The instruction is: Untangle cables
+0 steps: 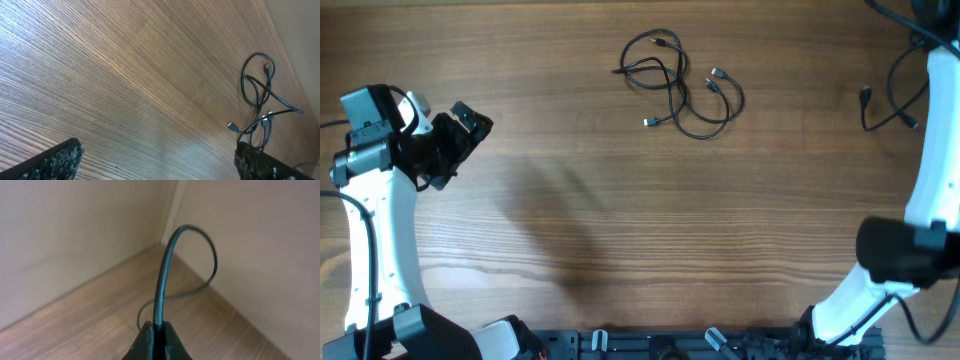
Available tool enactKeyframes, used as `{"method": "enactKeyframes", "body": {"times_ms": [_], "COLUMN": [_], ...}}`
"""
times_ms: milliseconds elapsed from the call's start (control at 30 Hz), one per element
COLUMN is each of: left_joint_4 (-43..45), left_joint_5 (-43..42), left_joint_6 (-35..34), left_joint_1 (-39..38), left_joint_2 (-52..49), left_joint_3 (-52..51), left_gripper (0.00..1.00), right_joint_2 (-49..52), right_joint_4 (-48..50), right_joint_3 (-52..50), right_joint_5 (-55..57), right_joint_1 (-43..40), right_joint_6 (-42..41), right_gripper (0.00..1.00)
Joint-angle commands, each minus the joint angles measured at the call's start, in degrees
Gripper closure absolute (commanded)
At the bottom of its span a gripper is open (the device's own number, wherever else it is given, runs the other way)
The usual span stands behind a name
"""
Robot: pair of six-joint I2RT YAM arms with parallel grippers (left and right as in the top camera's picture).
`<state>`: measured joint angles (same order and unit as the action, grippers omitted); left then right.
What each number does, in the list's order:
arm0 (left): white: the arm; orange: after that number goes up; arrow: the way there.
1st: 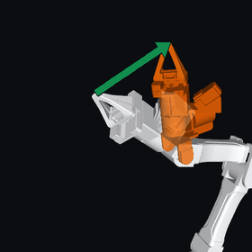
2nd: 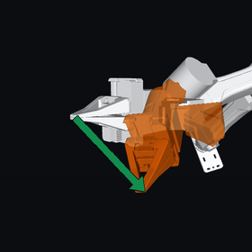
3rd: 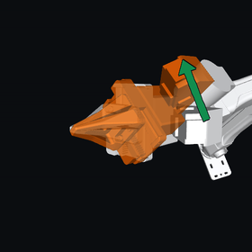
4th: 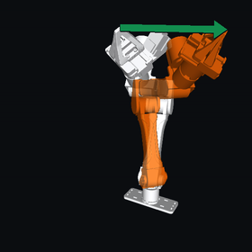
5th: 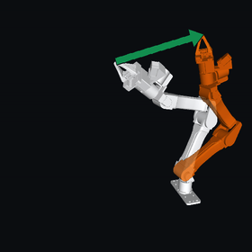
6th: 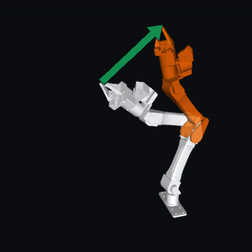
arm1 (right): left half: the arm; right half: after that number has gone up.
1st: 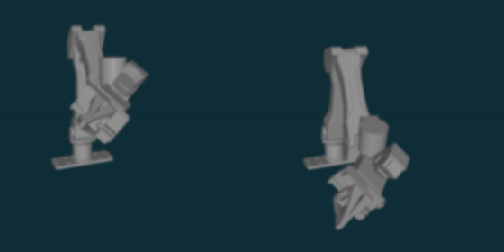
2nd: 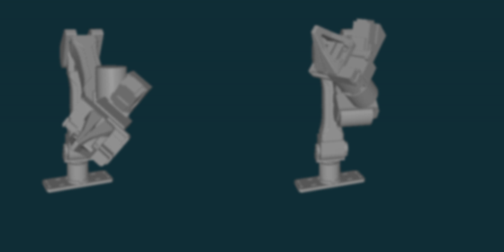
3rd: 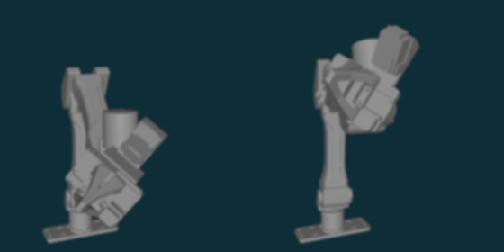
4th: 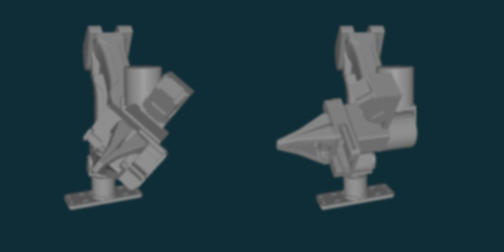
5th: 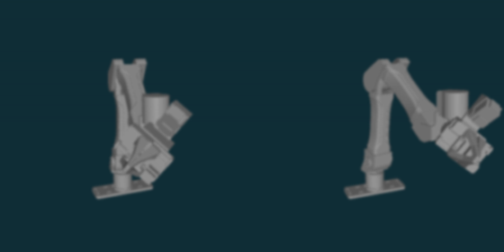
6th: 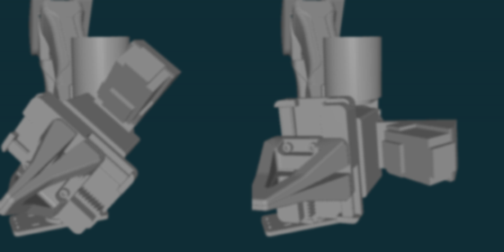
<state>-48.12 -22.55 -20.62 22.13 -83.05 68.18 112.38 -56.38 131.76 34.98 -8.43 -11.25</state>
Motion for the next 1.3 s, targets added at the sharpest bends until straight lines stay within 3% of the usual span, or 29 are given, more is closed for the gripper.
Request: {"method": "enactKeyframes", "body": {"times_ms": [0, 133, 200, 233, 467, 567, 667, 767, 867, 967, 1267], "left_joint_4": [0.15, 0.15, 0.15, 0.15, 0.22, 0.22, 0.20, 0.13, 0.15, 0.17, 0.15], "left_joint_5": [-0.52, -0.52, -0.52, -0.52, -0.52, -0.52, -0.52, -0.55, -0.52, -0.52, -0.52], "left_joint_6": [0.72, 0.70, 0.70, 0.70, 0.70, 0.70, 0.72, 0.72, 0.72, 0.72, 0.72], "left_joint_1": [-0.11, -0.11, -0.11, -0.11, -0.11, -0.11, -0.11, -0.15, -0.15, -0.15, -0.15], "left_joint_2": [-0.22, -0.22, -0.22, -0.22, -0.22, -0.22, -0.22, -0.22, -0.22, -0.22, -0.22], "left_joint_3": [0.83, 0.83, 0.83, 0.83, 0.83, 0.83, 0.83, 0.83, 0.83, 0.83, 0.83], "left_gripper": [0.00, 0.00, 0.00, 0.00, 0.00, 0.00, 0.00, 0.01, 0.00, 0.00, 0.00], "right_joint_2": [7.06, 14.67, 16.61, 17.11, 13.84, 9.46, 3.87, -1.92, -5.88, -7.85, -7.69], "right_joint_4": [0.22, 0.52, -0.26, -1.03, -4.87, -6.27, -9.27, -11.69, -12.55, -12.74, -14.43], "right_joint_3": [0.66, 0.61, 0.61, 0.59, 0.61, 0.61, 0.61, 0.61, 0.61, 0.61, 0.50], "right_joint_5": [-5.16, -11.87, -13.53, -13.94, -15.10, -27.21, -51.78, -63.36, -65.75, -65.72, -65.46], "right_joint_1": [-3.43, -6.43, -6.54, -6.25, -3.08, 0.46, 5.46, 11.17, 16.04, 19.65, 20.63], "right_joint_6": [-4.07, -4.28, -3.76, -3.93, -3.58, 5.75, 19.10, 20.76, 21.70, 16.35, 14.08], "right_gripper": [0.96, 0.94, 0.55, 0.03, 0.00, 0.00, 0.00, 0.00, 0.00, 0.00, 0.00]}}
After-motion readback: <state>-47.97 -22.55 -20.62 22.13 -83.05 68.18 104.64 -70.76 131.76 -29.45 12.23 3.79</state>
